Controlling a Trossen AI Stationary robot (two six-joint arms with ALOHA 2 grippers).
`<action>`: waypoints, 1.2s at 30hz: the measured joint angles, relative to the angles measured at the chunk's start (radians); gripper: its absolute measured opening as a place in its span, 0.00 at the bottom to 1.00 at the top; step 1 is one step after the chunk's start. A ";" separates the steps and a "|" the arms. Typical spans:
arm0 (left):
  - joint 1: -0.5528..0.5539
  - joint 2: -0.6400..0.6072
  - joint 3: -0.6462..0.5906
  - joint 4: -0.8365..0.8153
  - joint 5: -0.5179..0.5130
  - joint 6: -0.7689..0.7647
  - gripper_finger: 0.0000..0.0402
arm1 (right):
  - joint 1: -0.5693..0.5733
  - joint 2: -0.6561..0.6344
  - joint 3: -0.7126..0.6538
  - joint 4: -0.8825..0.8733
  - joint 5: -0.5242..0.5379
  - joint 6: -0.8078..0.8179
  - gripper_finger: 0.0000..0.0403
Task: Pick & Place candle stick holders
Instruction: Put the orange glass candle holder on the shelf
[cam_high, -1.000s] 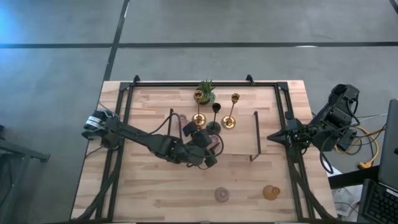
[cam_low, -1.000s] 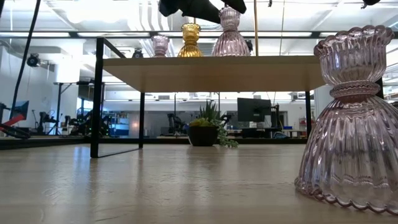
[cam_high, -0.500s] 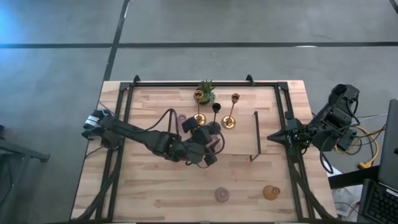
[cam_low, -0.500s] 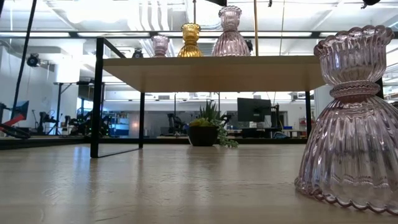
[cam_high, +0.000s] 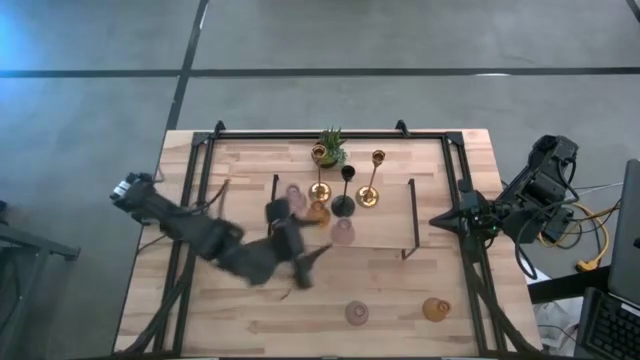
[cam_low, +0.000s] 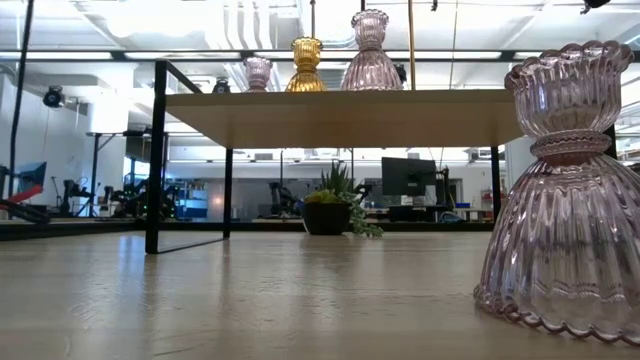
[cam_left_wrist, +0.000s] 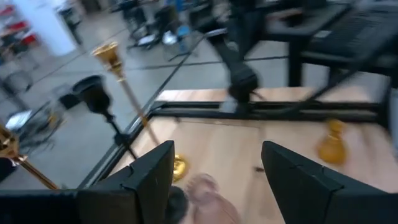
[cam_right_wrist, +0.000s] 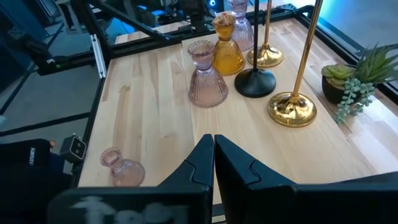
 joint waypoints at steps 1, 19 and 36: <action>-0.035 -0.014 -0.016 0.000 -0.006 0.010 0.61 | 0.000 0.003 0.000 0.005 0.000 -0.004 0.02; -0.369 -0.111 -0.857 0.883 -0.026 -0.158 0.61 | 0.003 0.209 0.042 0.361 -0.214 -0.189 0.02; -0.285 -0.021 -0.959 0.978 0.087 -0.124 0.61 | 0.098 0.767 0.494 -0.336 -0.603 0.650 0.02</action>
